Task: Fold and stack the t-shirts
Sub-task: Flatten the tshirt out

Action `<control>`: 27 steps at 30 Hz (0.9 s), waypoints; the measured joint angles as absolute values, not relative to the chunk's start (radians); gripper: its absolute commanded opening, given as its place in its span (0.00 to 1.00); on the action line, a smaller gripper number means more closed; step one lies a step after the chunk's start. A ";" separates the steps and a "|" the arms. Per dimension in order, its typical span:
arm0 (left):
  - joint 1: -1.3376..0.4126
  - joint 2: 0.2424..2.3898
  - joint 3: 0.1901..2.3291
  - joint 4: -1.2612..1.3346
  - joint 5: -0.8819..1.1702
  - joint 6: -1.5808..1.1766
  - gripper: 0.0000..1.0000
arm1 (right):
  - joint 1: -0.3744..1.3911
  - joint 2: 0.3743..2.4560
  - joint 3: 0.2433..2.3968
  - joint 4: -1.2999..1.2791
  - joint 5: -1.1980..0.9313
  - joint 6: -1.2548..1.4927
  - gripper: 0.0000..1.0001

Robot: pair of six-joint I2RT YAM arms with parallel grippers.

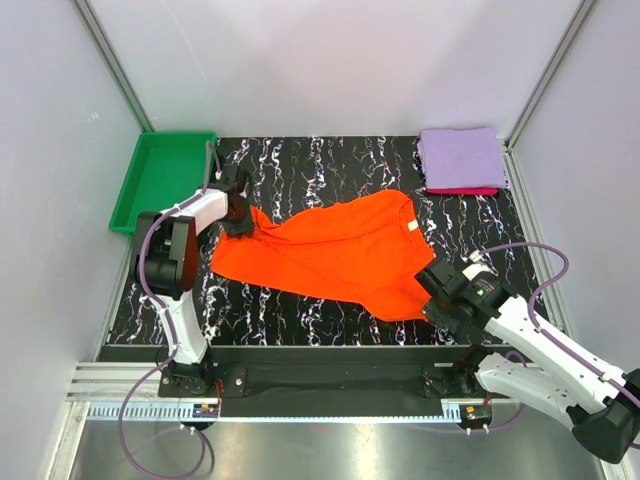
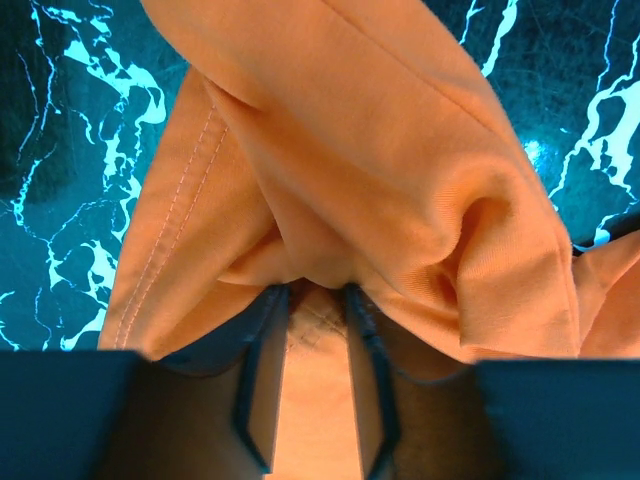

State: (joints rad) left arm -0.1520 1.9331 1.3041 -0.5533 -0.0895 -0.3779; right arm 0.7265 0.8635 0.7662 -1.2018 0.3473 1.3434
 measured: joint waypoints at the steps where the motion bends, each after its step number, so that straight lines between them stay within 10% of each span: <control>1: -0.152 1.933 1.304 -0.553 -0.089 -0.376 0.31 | 0.727 0.864 0.766 -1.202 0.347 1.343 0.00; 13: -0.154 1.852 1.223 -0.537 -0.090 -0.396 0.37 | 0.726 0.884 0.766 -1.192 0.347 1.343 0.00; 23: -0.154 1.832 1.215 -0.527 -0.085 -0.403 0.00 | 0.726 0.876 0.765 -1.191 0.346 1.343 0.00; 27: -0.154 1.832 1.216 -0.529 -0.085 -0.401 0.00 | 0.726 0.866 0.765 -1.193 0.346 1.340 0.00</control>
